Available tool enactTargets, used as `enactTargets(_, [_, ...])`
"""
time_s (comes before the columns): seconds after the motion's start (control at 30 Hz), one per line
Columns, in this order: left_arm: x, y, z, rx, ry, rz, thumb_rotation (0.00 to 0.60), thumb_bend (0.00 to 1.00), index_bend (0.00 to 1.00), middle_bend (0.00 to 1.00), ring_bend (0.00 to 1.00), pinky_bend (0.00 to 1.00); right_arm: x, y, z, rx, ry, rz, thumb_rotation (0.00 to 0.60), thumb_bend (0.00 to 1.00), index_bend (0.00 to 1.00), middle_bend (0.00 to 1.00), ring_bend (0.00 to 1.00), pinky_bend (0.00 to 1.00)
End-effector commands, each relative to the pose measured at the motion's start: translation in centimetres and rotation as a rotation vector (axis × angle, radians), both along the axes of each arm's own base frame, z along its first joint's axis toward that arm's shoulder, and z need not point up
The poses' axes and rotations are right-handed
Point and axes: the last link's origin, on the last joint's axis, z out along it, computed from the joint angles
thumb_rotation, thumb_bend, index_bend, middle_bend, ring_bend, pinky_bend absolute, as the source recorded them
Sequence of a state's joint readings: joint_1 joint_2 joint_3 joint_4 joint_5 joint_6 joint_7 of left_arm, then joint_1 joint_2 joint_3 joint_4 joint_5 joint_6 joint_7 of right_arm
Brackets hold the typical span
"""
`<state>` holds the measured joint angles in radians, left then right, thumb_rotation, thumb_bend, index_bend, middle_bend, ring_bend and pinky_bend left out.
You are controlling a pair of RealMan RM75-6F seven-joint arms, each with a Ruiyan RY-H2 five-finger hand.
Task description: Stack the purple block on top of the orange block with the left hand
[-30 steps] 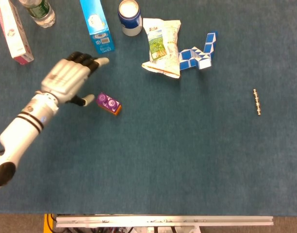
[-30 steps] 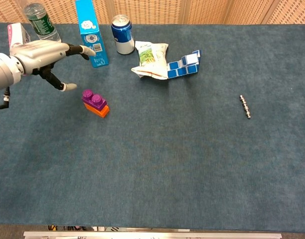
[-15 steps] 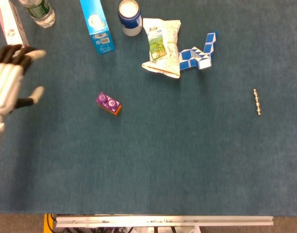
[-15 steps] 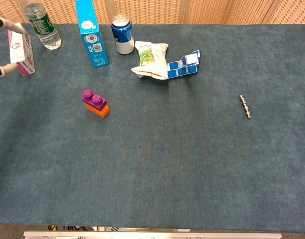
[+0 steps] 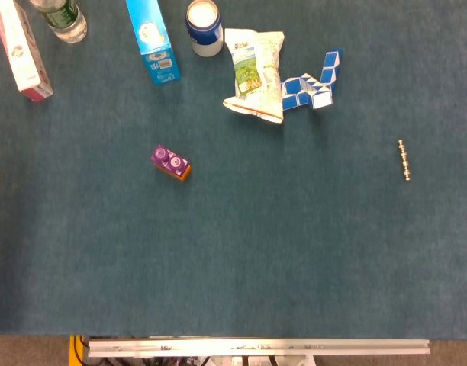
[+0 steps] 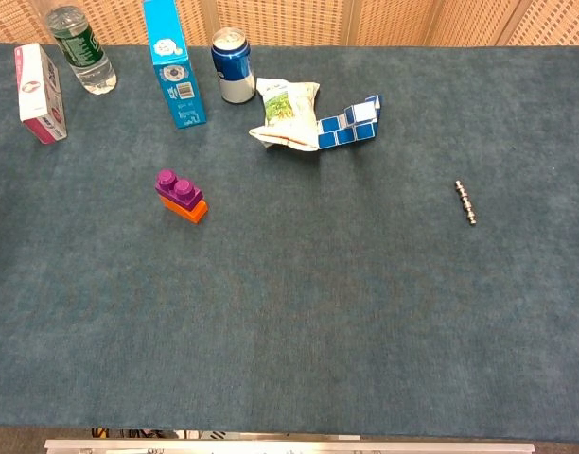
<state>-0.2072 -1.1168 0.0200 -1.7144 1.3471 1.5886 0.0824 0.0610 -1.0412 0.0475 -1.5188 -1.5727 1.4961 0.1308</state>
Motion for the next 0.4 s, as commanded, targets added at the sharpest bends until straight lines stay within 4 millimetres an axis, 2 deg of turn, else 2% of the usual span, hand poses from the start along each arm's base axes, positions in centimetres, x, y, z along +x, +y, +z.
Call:
enactTargets(0.03, [-0.1,-0.6,0.0,0.011,-0.006,0.011,0.6,0.29,0.26,0.21,0.12,0.1,0.0,0.0,0.0,0.002,-0.001,0.001,0.6,0.26,0.49,0.55,0.47,0.51])
enactTargets(0.2, [-0.6,-2.7,-0.3,-0.012,0.032,0.04,0.6,0.29,0.26,0.21,0.12,0.1,0.1,0.1,0.0,0.006,-0.002,0.004,0.6,0.26,0.49,0.55,0.47,0.51])
enactTargets(0.4, [-0.4,-3.1,-0.3,-0.01,0.016,0.038,0.6,0.29,0.26,0.21,0.12,0.1,0.4,-0.1,-0.3,0.022,-0.001,0.016,0.6,0.26,0.49,0.55,0.47,0.51])
